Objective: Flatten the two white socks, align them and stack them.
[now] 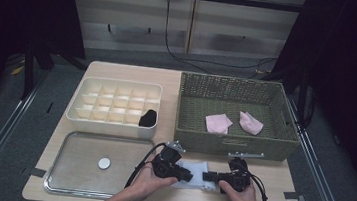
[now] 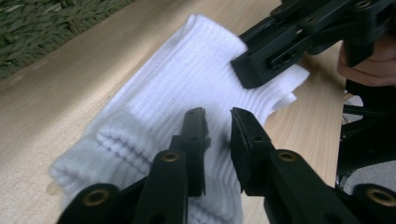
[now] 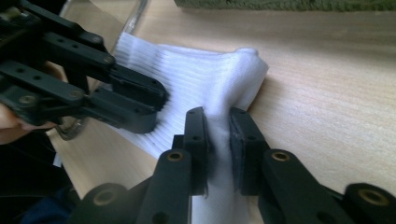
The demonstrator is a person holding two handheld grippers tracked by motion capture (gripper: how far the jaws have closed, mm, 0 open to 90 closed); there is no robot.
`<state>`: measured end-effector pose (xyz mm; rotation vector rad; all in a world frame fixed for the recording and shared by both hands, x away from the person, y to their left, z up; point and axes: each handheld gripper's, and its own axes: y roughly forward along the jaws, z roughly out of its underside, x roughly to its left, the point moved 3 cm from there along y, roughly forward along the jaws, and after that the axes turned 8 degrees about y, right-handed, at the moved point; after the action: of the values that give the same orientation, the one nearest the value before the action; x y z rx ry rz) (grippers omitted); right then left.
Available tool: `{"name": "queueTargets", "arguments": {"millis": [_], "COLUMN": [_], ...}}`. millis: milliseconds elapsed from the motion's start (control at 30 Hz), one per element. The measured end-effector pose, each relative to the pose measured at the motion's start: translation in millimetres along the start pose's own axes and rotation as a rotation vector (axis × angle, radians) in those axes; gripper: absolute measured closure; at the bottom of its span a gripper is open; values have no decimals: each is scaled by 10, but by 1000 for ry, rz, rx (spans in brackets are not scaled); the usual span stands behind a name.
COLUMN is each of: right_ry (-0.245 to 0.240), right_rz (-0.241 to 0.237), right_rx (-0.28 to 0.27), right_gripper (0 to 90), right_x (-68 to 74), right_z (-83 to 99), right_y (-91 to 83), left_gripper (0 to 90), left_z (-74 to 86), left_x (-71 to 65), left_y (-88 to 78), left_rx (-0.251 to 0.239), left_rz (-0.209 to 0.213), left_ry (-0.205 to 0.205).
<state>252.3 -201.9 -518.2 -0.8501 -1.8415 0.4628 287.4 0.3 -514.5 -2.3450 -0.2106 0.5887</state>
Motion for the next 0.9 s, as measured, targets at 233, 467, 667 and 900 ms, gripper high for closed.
{"name": "queueTargets", "arguments": {"millis": [233, 467, 667, 900], "right_ry": [13, -34, -35, -35], "right_rz": [-80, -87, -61, -40], "right_rx": [-45, -44, -46, -47], "right_gripper": [809, 815, 815, 815], "right_x": [138, 287, 232, 165], "right_z": [-59, -109, -88, -69], "right_y": [-77, -87, -133, -203], "left_gripper": [774, 767, 648, 563], "left_z": [0, 1, -4, 2], "left_x": [-32, -101, -120, -32], "left_y": [14, 43, -47, -454], "left_rx": [9, 0, -13, -50], "left_rz": [-12, 14, 31, -28], "left_ry": [14, -11, -5, 18]}}
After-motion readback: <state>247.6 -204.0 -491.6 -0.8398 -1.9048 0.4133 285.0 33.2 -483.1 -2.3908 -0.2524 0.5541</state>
